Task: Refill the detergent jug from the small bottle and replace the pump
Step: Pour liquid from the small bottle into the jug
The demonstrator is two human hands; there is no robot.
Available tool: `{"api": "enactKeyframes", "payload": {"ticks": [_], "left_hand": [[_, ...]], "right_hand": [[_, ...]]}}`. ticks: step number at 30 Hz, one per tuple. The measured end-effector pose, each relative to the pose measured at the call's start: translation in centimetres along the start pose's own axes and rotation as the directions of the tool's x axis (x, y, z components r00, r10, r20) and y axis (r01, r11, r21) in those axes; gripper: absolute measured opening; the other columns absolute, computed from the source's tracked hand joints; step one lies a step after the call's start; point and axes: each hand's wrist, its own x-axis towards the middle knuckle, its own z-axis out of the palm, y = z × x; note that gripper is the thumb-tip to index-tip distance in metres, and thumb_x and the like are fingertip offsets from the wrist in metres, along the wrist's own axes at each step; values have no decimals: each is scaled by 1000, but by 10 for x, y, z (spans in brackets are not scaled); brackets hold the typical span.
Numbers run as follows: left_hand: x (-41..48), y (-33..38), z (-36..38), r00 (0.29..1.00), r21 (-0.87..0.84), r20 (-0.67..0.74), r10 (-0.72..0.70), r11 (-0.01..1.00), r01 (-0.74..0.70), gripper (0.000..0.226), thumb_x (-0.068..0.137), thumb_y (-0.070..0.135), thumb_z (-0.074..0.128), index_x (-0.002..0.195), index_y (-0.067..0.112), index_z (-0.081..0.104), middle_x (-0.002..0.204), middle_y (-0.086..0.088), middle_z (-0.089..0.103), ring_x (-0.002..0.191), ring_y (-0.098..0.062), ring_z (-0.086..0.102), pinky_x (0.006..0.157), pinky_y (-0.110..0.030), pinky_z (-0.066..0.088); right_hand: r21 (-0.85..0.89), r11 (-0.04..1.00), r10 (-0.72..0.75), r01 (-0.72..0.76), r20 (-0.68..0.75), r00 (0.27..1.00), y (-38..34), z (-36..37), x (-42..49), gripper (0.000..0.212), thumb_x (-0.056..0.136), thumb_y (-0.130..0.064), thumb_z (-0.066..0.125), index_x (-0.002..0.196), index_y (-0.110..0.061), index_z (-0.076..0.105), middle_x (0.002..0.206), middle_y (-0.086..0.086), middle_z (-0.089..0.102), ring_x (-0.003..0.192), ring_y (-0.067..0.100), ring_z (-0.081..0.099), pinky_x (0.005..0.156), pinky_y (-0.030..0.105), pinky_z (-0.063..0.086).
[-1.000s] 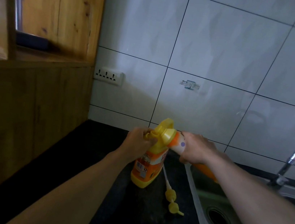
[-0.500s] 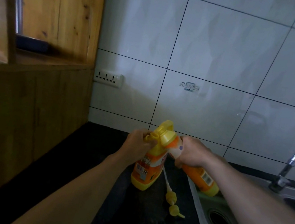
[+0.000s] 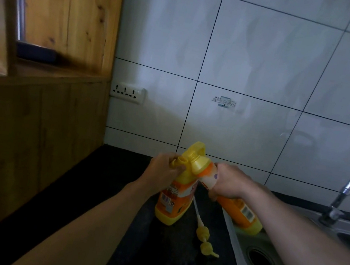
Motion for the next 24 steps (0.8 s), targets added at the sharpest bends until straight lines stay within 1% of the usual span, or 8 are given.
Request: {"api": "enactKeyframes", "payload": {"ticks": [6,11,13,17,19,24], "left_hand": [[0,0,1,1000,8,-2,-14,1000,14,34,93,21,57,125,11,58,118,-8,64,109,-21,60,92,-40,52],[0,1,0,1000,-2,2,-17,1000,17,31,93,21,57,122,12,59,115,-8,65,106,-20,61,90,-41,53],[0,1,0,1000,-2,3,-16,1000,16,30,93,21,57,121,12,60,113,-7,65,104,-19,61,89,-39,53],[-1,1,0,1000,0,-6,5,1000,-5,27,93,21,57,118,12,62,111,-7,66,99,-16,61,81,-29,50],[-1,2,0,1000,-8,1,6,1000,-6,26,93,20,56,117,11,62,110,-7,66,98,-16,61,80,-28,50],[-1,3,0,1000,-18,15,-11,1000,11,28,93,22,56,119,11,62,110,-6,66,102,-19,62,88,-38,54]], "right_hand": [[-88,996,5,-6,-7,1000,3,-2,-1,63,59,-29,84,111,-25,49,101,1,57,93,24,57,81,43,53],[-80,997,12,-12,-1,1000,3,0,-1,65,59,-29,83,114,-26,48,104,2,56,94,24,56,82,44,52],[-76,997,18,-17,7,1000,4,0,-1,65,59,-29,84,114,-26,48,103,2,56,93,24,56,82,44,52],[-81,996,29,-27,20,999,7,1,-2,68,58,-29,84,115,-25,48,104,2,56,92,24,57,82,44,53],[-77,997,26,-24,30,999,7,2,-1,68,59,-29,84,116,-25,48,104,3,56,93,24,57,82,44,53],[-56,998,27,-25,31,999,7,1,0,66,60,-29,84,115,-25,47,102,2,55,92,23,56,79,41,53]]}}
